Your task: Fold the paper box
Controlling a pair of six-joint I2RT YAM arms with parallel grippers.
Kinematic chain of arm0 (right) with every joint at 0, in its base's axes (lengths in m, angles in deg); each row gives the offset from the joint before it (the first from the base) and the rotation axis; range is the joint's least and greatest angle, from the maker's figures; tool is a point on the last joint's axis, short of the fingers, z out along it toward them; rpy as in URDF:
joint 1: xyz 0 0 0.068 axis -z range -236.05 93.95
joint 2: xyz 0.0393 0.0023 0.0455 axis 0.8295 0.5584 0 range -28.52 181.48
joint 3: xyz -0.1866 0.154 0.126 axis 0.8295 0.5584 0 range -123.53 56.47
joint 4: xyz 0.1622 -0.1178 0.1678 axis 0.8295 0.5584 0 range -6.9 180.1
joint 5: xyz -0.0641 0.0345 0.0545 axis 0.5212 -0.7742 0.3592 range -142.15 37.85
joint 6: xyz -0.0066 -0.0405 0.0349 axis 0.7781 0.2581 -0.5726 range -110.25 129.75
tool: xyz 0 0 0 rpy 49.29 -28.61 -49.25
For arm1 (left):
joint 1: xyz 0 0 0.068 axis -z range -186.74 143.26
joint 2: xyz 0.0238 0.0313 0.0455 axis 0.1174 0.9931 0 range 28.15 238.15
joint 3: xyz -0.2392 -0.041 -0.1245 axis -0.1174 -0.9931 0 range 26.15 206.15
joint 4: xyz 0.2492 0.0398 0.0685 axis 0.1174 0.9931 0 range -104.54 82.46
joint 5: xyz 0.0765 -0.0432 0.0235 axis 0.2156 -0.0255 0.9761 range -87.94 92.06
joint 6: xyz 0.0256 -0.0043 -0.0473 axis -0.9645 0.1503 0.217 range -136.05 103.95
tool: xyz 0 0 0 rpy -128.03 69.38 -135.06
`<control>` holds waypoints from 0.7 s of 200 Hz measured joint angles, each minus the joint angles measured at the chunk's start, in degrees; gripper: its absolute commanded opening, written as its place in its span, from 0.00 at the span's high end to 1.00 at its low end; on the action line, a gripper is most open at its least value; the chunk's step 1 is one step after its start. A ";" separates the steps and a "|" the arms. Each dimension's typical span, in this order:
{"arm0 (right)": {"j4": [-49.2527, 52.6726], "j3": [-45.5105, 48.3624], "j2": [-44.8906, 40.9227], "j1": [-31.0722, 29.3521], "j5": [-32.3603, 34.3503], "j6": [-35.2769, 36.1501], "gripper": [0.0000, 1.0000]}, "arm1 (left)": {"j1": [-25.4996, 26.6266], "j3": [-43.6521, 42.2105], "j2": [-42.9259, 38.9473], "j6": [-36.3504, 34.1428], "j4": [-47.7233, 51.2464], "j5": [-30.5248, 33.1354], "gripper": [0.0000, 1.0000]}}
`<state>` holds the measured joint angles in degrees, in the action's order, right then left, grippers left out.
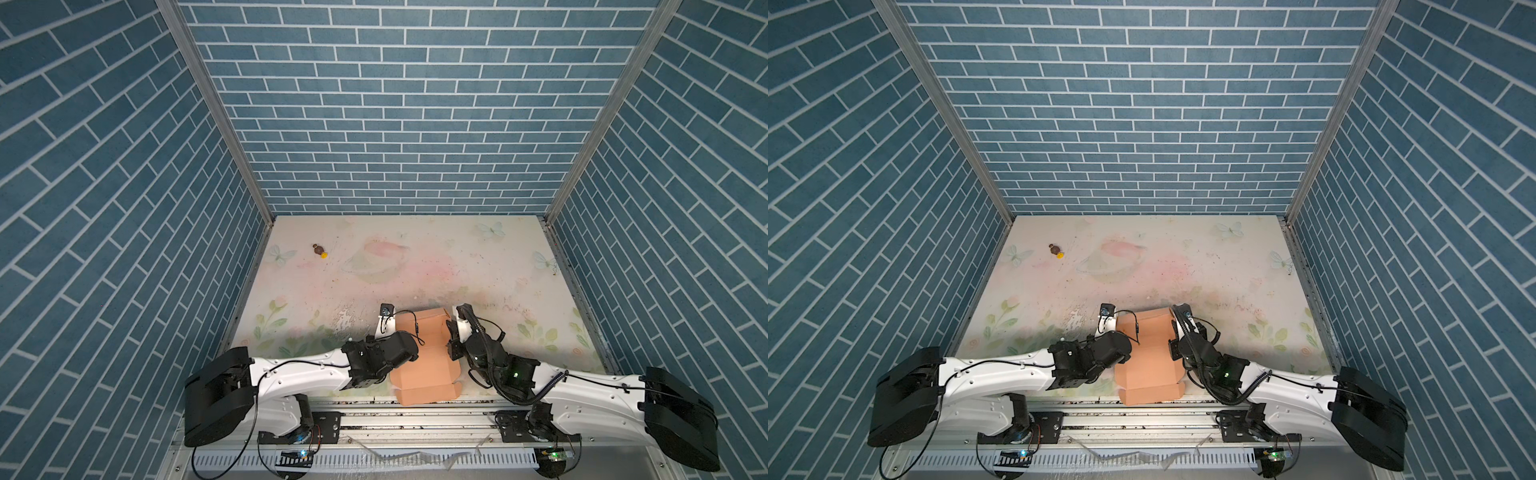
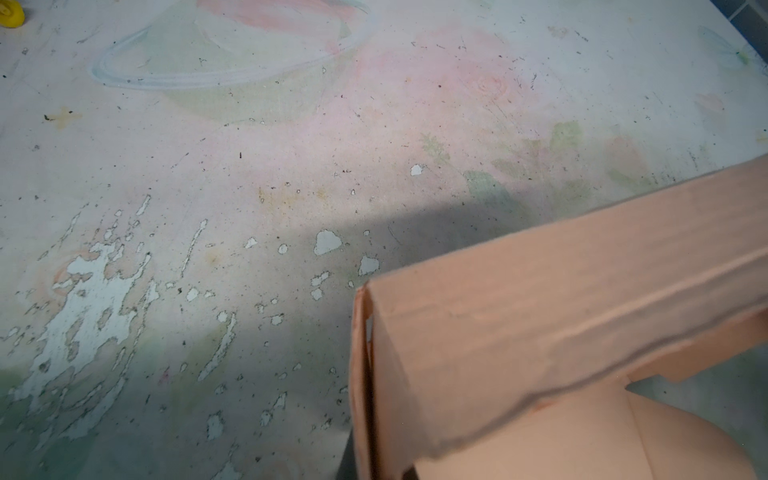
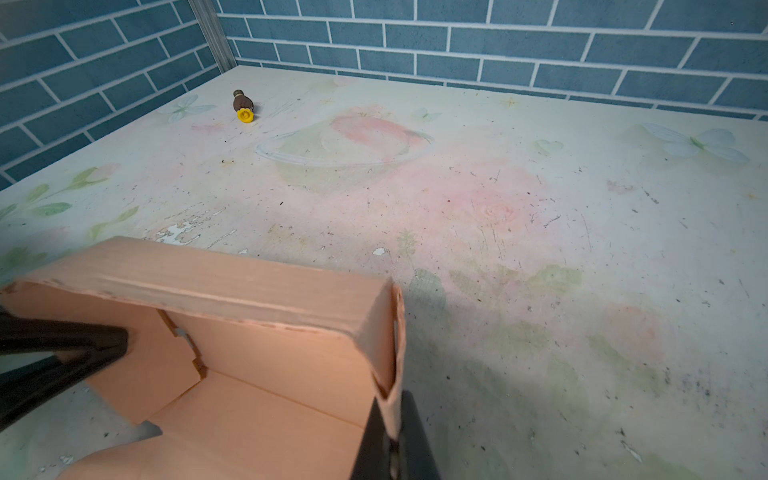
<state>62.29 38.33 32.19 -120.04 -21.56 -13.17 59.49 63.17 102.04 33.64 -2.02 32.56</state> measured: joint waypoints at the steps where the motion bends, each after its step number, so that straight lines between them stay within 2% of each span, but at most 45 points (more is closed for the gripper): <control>1: 0.09 -0.07 0.04 0.00 0.02 -0.09 1.00 | -0.02 0.04 0.00 0.00 0.11 -0.09 1.00; 32: 5.60 -4.07 0.87 0.02 0.72 -2.45 1.00 | -3.13 2.05 0.00 -0.17 2.93 -4.20 1.00; 62: 15.30 -10.60 3.34 1.70 -0.26 -6.25 1.00 | -7.17 5.88 0.09 -1.42 6.80 -10.14 1.00; 102: 29.97 -22.56 10.67 7.37 -6.47 -11.43 1.00 | -12.39 10.97 2.40 -3.58 11.63 -19.47 1.00; 140: 39.23 -29.16 16.98 9.86 -12.04 -13.38 1.00 | -16.44 12.90 7.19 -5.75 13.77 -27.30 1.00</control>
<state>101.52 9.18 49.18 -110.18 -33.61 -26.54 43.06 76.06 109.23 27.89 11.75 5.26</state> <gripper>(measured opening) 0.061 0.069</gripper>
